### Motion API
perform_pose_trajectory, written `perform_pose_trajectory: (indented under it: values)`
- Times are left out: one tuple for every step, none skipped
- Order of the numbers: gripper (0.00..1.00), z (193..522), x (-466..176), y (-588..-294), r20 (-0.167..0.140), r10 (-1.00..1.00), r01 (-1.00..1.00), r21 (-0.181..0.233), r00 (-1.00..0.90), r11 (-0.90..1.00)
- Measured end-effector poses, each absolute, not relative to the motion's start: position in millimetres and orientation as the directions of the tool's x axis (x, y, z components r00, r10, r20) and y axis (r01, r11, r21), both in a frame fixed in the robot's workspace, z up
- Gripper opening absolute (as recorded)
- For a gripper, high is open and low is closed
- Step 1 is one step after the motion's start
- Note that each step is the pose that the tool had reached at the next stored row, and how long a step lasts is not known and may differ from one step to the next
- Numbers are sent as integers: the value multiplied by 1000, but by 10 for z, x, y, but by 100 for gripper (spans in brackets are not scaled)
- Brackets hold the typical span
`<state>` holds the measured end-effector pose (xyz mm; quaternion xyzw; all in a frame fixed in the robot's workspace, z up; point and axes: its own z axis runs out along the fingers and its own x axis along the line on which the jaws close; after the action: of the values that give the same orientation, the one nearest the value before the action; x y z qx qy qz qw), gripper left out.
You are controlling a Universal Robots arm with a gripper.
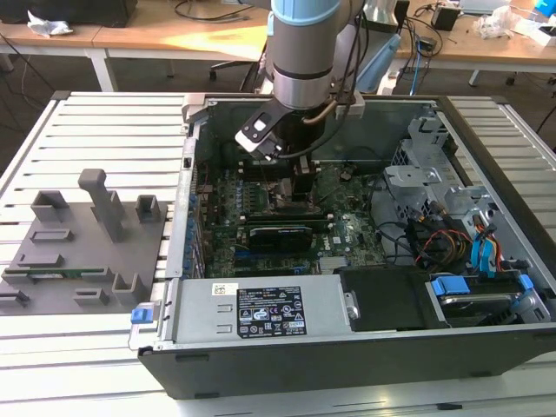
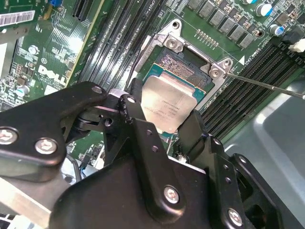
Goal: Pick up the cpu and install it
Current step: 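Place the cpu into insertion slot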
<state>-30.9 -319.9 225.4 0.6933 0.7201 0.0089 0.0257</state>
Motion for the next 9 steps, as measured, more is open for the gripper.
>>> perform_pose_trajectory:
  values:
    - [55, 2249, -309, -3199, -25, 999, 998, 48, -28, 29]
    - [55, 2231, -309, -3199, -25, 1000, 999, 48, -7, 8]
    - [55, 2221, -310, -3195, -25, 1000, 999, 48, -5, 6]
    - [55, 2205, -309, -3187, -25, 1000, 999, 48, -5, 7]
    - [55, 2196, -309, -3187, -25, 1000, 999, 48, -6, 7]
    - [55, 2187, -309, -3187, -25, 1000, 999, 48, -6, 7]
    - [55, 2170, -309, -3186, -25, 1000, 999, 48, -6, 8]
    - [55, 2149, -309, -3187, -25, 1000, 999, 48, -7, 8]
    - [55, 2136, -309, -3187, -25, 1000, 999, 48, -7, 8]
